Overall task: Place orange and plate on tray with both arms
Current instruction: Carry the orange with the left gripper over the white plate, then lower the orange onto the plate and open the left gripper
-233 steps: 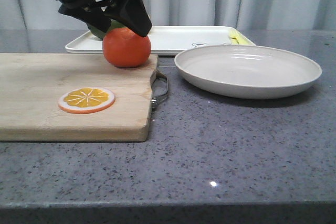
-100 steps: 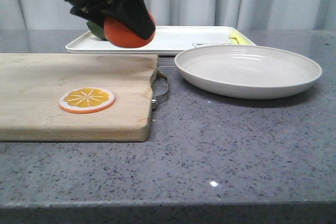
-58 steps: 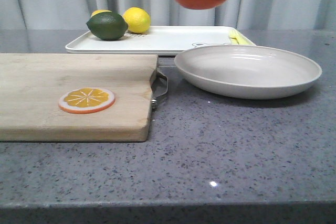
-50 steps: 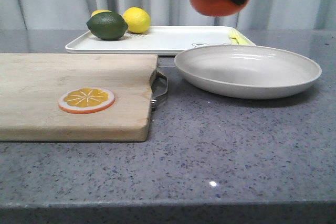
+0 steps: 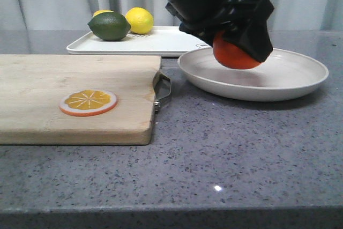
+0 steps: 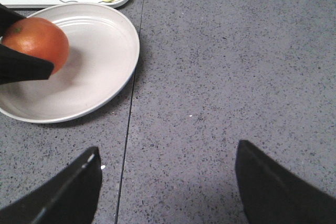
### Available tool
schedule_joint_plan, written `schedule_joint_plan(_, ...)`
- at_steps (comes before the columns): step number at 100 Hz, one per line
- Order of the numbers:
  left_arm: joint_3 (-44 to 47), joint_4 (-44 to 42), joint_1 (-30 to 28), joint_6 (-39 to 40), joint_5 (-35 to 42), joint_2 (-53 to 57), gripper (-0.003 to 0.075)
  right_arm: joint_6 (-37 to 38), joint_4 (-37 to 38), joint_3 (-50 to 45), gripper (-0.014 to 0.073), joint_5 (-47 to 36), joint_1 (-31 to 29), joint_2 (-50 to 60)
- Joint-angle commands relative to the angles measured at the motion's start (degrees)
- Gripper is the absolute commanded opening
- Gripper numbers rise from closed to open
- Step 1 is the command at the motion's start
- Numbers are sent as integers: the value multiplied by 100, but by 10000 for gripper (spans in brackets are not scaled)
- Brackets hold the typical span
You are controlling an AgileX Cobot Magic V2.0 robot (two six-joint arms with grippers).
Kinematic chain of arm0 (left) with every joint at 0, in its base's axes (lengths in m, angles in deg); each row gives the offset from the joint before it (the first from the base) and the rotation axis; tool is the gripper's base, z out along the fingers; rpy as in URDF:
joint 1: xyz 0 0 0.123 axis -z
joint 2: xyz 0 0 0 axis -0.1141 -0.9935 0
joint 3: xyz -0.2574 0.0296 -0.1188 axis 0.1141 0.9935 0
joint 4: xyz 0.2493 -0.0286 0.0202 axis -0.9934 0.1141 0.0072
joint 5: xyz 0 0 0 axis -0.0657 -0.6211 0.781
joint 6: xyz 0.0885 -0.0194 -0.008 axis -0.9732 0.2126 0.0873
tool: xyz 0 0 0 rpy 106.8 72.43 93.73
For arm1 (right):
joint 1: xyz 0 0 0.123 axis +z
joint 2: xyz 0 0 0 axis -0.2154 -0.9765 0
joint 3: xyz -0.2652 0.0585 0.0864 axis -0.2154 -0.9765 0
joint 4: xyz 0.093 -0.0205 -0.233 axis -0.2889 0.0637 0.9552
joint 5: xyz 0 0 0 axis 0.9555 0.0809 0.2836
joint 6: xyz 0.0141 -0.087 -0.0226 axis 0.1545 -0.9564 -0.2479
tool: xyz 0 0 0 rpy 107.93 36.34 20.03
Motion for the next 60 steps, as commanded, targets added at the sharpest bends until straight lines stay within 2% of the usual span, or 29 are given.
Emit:
schedule_joint_plan(1, -197, 207, 43, -2, 254, 205, 220, -46, 29, 192, 539, -357, -31, -67)
schedule_joint_plan(34, -197, 207, 43, -2, 267, 92, 237, -46, 29, 192, 539, -357, -31, -67)
schedule_joint_plan(43, -197, 211, 43, -2, 267, 92, 302, -46, 29, 192, 539, -357, -31, -67)
schedule_joint_plan(60, -197, 211, 43, -2, 267, 92, 489, -46, 29, 192, 539, -357, -31, -67)
